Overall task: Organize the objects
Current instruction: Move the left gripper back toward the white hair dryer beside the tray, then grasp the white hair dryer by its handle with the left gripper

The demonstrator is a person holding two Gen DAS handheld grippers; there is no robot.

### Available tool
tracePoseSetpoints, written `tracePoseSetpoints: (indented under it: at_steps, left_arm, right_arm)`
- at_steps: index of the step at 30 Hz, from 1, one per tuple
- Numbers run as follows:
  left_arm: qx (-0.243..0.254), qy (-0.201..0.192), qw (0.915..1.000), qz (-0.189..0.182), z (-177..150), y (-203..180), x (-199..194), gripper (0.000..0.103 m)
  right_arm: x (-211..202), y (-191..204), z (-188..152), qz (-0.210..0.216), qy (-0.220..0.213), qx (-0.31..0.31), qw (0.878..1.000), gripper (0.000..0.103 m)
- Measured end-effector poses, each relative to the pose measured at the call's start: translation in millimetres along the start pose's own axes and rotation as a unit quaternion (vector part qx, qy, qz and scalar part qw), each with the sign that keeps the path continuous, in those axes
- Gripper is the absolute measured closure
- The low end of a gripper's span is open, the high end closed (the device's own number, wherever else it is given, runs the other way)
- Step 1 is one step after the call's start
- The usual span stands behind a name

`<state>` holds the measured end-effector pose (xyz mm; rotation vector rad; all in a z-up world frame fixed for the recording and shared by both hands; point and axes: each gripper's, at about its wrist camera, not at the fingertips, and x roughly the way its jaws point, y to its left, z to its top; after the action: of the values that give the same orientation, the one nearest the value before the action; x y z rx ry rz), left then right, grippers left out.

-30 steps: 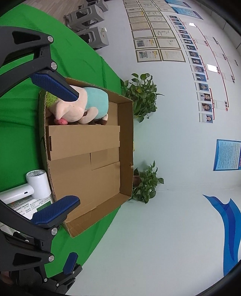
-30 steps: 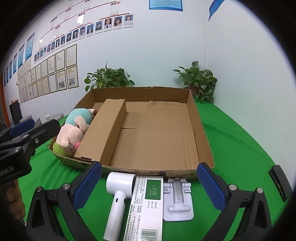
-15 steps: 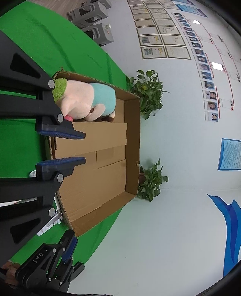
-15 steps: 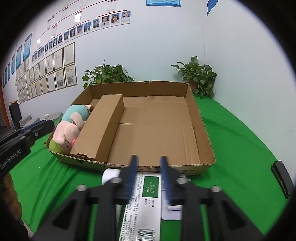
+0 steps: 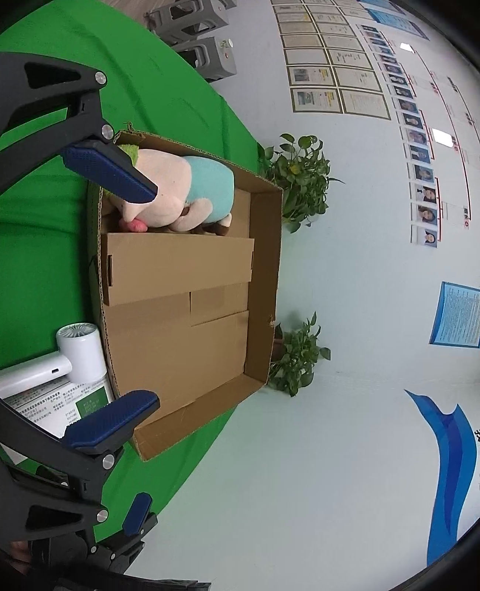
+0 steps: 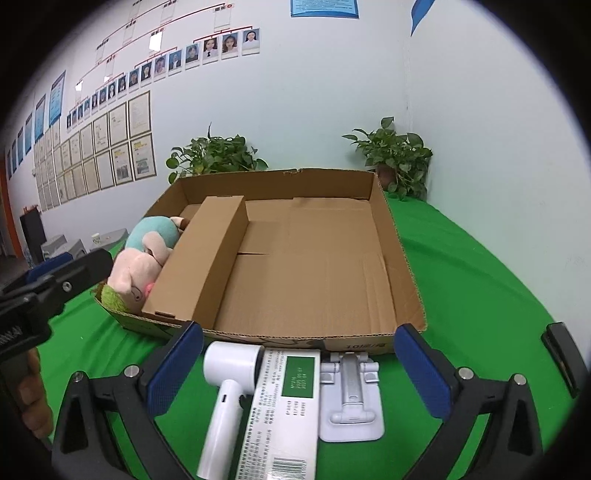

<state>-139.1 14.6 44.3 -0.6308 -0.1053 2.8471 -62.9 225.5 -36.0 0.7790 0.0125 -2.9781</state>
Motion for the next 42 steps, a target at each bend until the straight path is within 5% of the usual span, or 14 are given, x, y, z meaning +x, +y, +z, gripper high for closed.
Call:
tracePoseSetpoints:
  at_steps: [30, 36, 42]
  left_arm:
    - [0.002, 0.030, 0.9993, -0.021, -19.4, -4.9, 1.7, 0.001]
    - [-0.030, 0.074, 0.9940, -0.075, -26.7, 6.5, 13.9, 0.001]
    - [-0.066, 0.145, 0.9734, -0.165, -41.7, 12.4, 38.4, 0.001]
  right_arm:
    - [-8.0, 18.8, -15.7, 0.061, -0.001, -0.031, 0.998, 0.000]
    - [-13.5, 17.4, -26.5, 0.094, 0.004, -0.040, 0.995, 0.000]
    - [-18.7, 32.1, -48.8, 0.149, 0.030, -0.066, 0.986, 0.000]
